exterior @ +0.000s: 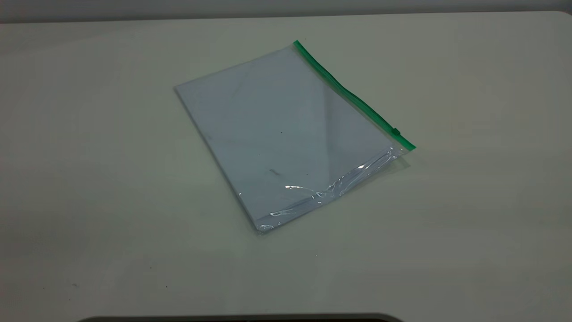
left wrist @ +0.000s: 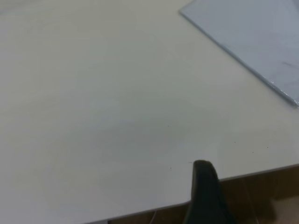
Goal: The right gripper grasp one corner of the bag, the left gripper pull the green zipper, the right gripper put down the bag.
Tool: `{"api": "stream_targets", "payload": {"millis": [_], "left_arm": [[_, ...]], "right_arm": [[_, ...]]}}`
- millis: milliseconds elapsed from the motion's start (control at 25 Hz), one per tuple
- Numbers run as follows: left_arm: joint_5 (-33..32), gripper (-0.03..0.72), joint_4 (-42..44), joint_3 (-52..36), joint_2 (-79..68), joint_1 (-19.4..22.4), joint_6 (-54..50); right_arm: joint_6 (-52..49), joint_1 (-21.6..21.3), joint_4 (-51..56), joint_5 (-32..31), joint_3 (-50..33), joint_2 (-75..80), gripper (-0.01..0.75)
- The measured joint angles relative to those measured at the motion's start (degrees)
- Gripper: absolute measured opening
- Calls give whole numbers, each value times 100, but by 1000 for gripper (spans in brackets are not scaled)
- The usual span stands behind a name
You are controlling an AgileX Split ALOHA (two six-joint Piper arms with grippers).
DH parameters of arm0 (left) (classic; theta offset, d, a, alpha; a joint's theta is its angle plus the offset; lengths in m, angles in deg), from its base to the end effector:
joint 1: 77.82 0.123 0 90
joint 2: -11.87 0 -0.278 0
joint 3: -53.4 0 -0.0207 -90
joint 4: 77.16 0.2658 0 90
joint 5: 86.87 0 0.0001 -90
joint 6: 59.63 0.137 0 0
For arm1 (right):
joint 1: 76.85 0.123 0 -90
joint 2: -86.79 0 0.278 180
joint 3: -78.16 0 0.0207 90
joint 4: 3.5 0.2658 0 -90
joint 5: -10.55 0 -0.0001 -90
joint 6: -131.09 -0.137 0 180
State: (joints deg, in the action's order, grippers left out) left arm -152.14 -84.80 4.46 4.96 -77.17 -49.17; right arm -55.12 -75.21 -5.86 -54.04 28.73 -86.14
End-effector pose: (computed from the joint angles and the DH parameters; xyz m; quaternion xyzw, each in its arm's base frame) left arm 0.0492 -0.0160 0.2528 0.0797 0.8653 -0.0186 0.4945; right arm 0.0517 -0.0036 0.2504 0.0362 0.8698 0.0132 0.4919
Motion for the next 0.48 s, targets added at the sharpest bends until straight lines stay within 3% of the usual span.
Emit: {"api": "stream_targets", "payload": {"millis": [480], "left_arm": [[0,546,-141,0,0,0,-5]], "right_arm": [[0,0,0,0,0,0,358]]}}
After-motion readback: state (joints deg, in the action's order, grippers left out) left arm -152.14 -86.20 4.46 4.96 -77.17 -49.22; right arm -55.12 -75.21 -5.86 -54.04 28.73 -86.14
